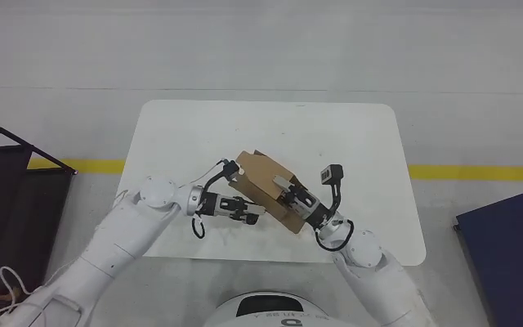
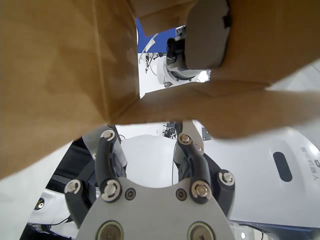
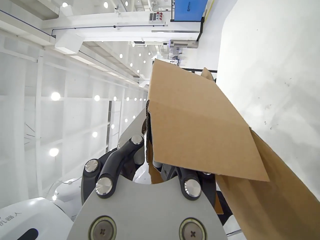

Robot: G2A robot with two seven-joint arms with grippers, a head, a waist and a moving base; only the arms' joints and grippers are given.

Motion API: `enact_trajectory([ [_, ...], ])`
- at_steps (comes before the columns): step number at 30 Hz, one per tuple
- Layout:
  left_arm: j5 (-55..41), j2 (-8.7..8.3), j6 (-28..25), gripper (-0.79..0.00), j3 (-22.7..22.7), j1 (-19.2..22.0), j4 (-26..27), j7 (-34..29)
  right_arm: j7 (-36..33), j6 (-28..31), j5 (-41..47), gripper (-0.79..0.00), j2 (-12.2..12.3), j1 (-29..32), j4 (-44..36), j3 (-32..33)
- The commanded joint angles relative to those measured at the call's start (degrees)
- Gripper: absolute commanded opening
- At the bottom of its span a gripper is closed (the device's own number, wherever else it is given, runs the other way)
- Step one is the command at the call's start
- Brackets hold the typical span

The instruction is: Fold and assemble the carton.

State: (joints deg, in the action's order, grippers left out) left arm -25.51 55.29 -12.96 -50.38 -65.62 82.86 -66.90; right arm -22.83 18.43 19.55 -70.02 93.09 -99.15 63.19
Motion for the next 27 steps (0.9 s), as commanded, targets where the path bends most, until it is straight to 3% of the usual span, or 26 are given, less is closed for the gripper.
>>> enact_trajectory([
  [1, 0.66, 0.51, 0.92, -0.314, 1.02, 0.93, -1.42, 1.8, -1.11, -0.4, 1.42, -0.785, 0.05, 0.03, -0.13, 0.25],
  [6, -1.56, 1.08, 0.5, -0.296, 0.85, 1.57, -5.02, 3.23, -4.14, -1.23, 3.52, -0.785, 0.27, 0.27, -0.5, 0.91],
  [9, -7.04, 1.11, -2.0, -0.182, -0.57, 0.99, -6.68, 0.35, -5.05, -1.65, 3.78, -0.785, 0.36, 0.6, -1.03, 1.01],
  [12, -9.95, 0.89, -4.18, -0.172, -2.17, 0.79, -8.9, -3.28, -6.17, -1.89, 3.86, -0.785, 0.47, 1.01, -1.63, 1.06],
  [17, -13.5, -0.06, -7.02, -0.043, -6.01, -1.26, -12.41, -7.82, -7.86, -1.63, 5.0, -0.785, 0.81, 2.11, -2.63, 2.43],
  [23, -14.93, -1.87, -9.19, -0.052, -11.73, -6.23, -13.17, -10.68, -11.75, -2.33, 7.98, -0.785, 1.27, 3.11, -3.47, 4.0],
  [27, -16.29, -2.24, -9.15, -0.154, -13.12, -8.06, -12.3, -12.55, -13.55, -2.85, 8.21, -0.785, 1.47, 3.36, -3.79, 4.27],
])
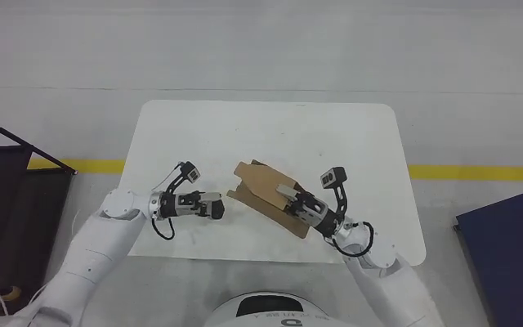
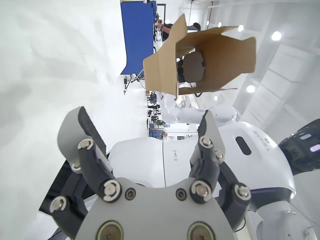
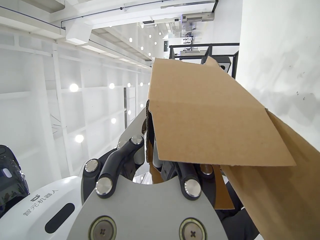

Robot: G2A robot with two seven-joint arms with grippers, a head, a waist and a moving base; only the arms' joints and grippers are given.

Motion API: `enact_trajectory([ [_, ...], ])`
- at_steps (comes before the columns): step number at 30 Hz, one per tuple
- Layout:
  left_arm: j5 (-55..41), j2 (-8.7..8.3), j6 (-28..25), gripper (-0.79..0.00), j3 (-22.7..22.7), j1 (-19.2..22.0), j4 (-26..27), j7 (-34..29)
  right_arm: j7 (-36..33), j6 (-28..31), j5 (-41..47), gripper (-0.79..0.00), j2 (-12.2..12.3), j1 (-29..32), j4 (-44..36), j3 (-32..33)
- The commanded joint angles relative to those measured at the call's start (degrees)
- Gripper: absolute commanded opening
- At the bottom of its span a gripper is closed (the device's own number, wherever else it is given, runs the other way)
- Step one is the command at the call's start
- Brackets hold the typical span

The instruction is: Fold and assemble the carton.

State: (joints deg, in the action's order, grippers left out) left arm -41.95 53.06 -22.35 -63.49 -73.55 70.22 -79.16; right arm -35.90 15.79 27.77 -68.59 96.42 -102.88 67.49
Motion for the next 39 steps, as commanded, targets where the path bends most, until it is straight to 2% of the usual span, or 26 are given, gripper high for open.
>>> enact_trajectory([
  [1, 0.4, 0.03, 0.52, -0.175, 0.16, -0.03, 0.63, -0.61, -0.88, -0.51, 0.04, -0.785, 0.08, 0.03, -0.07, -0.1],
  [7, 2.27, 0.87, 1.62, -0.271, 2.26, 2.45, 0.26, 0.06, -3.36, -2.47, -0.27, -0.785, 0.2, -0.86, 0.48, -1.0],
  [19, 6.96, 2.31, 2.75, -0.274, 5.96, 6.94, 0.09, 0.21, -5.18, -4.1, -2.24, -0.785, 0.3, -1.97, 0.96, -3.36],
  [22, 7.45, 2.54, 2.08, -0.305, 6.45, 7.41, 0.46, -0.19, -5.19, -4.5, -2.13, -0.785, 0.27, -2.5, 1.4, -3.82],
  [26, 6.91, 2.89, 0.54, -0.397, 7.12, 7.83, 0.57, -1.64, -5.5, -4.91, -1.42, -0.785, 0.25, -3.24, 2.1, -4.16],
  [31, 6.52, 3.24, -0.38, -0.428, 7.69, 8.15, -0.45, -2.39, -5.28, -5.06, -0.75, -0.785, 0.25, -3.87, 2.82, -4.18],
  [39, 6.7, 3.37, -0.72, -0.425, 7.83, 7.75, 0.1, -2.05, -4.02, -5.23, -0.68, -0.785, 0.18, -4.75, 3.8, -4.63],
])
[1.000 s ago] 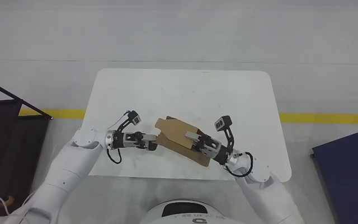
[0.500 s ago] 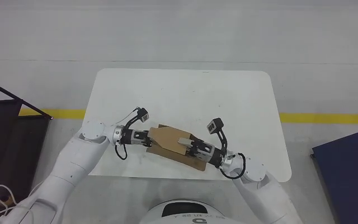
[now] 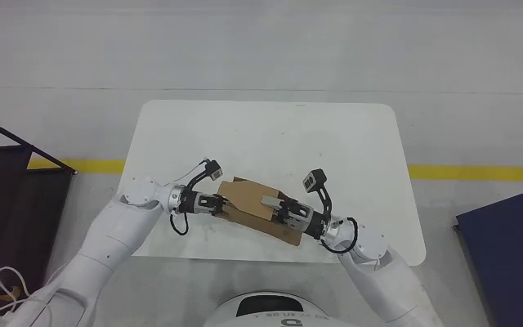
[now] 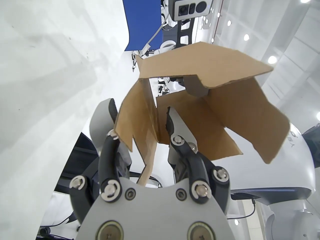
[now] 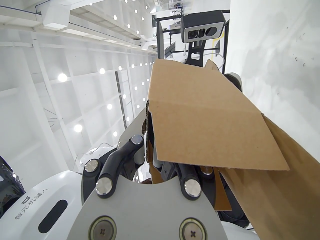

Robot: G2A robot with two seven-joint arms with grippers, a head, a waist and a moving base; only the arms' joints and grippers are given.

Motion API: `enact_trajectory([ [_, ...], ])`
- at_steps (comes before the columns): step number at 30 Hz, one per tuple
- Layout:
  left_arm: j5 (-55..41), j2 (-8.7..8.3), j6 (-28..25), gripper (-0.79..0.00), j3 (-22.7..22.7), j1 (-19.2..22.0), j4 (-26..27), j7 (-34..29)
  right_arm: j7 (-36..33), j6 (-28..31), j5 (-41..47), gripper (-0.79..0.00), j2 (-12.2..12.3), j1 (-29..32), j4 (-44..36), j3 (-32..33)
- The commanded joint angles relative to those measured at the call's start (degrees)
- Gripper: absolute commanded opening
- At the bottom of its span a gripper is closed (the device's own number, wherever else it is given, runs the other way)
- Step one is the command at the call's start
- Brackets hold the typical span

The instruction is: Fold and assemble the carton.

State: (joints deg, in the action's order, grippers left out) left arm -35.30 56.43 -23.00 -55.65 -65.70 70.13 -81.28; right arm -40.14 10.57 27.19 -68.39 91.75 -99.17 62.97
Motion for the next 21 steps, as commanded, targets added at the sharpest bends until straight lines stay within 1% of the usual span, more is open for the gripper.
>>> enact_trajectory([
  [1, 0.11, 0.01, -0.09, -0.425, 0.01, -0.15, 0.39, 0.1, 0.32, -0.05, -0.27, -0.785, -0.03, -0.19, 0.15, -0.27],
  [3, -0.04, 0.03, -0.17, -0.431, -0.01, -0.27, 0.54, 0.17, 0.75, -0.11, -0.61, -0.785, -0.07, -0.46, 0.37, -0.56],
  [5, -0.43, 0.07, -0.19, -0.459, -0.02, -0.37, 0.64, 0.19, 1.12, -0.15, -0.98, -0.785, -0.11, -0.66, 0.44, -0.85],
  [10, -0.83, 0.08, -0.28, -0.613, -0.25, -0.44, 0.23, 0.28, 1.59, -0.05, -0.75, -0.785, -0.14, -0.91, 0.64, -1.01],
  [11, -0.9, 0.06, -0.26, -0.631, -0.34, -0.48, 0.2, 0.26, 1.52, -0.01, -0.68, -0.785, -0.13, -0.94, 0.65, -1.05],
  [12, -0.89, 0.02, -0.28, -0.693, -0.49, -0.53, 0.18, 0.28, 1.44, 0.02, -0.62, -0.785, -0.12, -0.96, 0.65, -1.04],
  [14, -0.79, -0.1, -0.32, -0.779, -0.84, -0.69, 0.17, 0.33, 1.13, 0.03, -0.25, -0.785, -0.09, -0.98, 0.67, -1.01],
  [21, -0.22, -0.55, -0.42, -0.785, -1.99, -1.66, 0.45, 0.42, 0.61, 0.07, 0.14, -0.785, 0.03, -0.84, 0.61, -0.88],
])
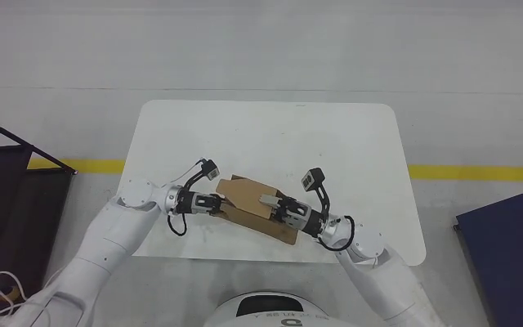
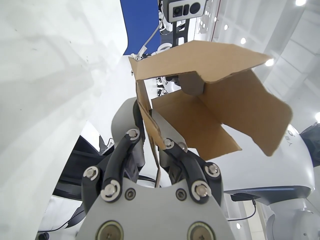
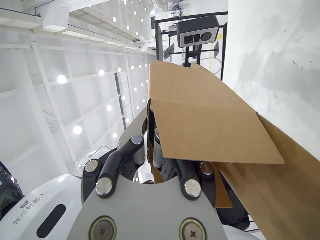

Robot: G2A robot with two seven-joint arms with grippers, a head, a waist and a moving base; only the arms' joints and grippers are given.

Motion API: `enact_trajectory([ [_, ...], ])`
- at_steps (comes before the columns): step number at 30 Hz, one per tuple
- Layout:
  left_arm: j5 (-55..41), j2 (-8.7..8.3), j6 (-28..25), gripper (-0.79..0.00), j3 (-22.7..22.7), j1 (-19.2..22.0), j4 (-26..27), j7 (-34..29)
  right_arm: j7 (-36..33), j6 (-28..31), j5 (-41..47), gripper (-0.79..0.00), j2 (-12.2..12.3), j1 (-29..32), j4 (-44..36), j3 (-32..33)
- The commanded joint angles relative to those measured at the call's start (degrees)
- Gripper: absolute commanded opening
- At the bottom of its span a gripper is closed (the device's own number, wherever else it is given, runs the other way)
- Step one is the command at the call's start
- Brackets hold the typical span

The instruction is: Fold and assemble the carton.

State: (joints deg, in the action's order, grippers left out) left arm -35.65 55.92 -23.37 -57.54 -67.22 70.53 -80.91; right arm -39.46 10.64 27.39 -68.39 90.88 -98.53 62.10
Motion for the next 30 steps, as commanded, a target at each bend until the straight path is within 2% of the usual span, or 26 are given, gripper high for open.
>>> enact_trajectory([
  [1, 0.19, -0.09, -0.06, -0.785, -0.18, -0.28, 0.15, 0.07, -0.08, 0.0, -0.11, -0.785, 0.04, 0.07, -0.06, -0.02],
  [21, 0.97, -0.39, -0.14, -0.785, -1.21, -1.1, 1.11, 0.14, -0.65, -0.26, -0.43, -0.785, 0.35, 0.44, -0.64, -0.22],
  [22, 1.14, -0.37, -0.18, -0.767, -1.12, -1.07, 1.36, 0.18, -0.63, -0.21, -0.43, -0.785, 0.35, 0.44, -0.66, -0.28],
  [23, 1.26, -0.35, -0.24, -0.662, -1.05, -1.08, 1.48, 0.24, -0.65, -0.17, -0.4, -0.785, 0.36, 0.42, -0.64, -0.33],
  [24, 1.36, -0.34, -0.29, -0.591, -1.0, -1.07, 1.59, 0.29, -0.63, -0.17, -0.35, -0.785, 0.36, 0.4, -0.59, -0.38],
  [30, 1.37, -0.32, -0.72, -0.533, -0.82, -1.24, 2.61, 0.72, -0.85, 0.07, 0.28, -0.785, 0.39, 0.4, -0.59, -0.48],
])
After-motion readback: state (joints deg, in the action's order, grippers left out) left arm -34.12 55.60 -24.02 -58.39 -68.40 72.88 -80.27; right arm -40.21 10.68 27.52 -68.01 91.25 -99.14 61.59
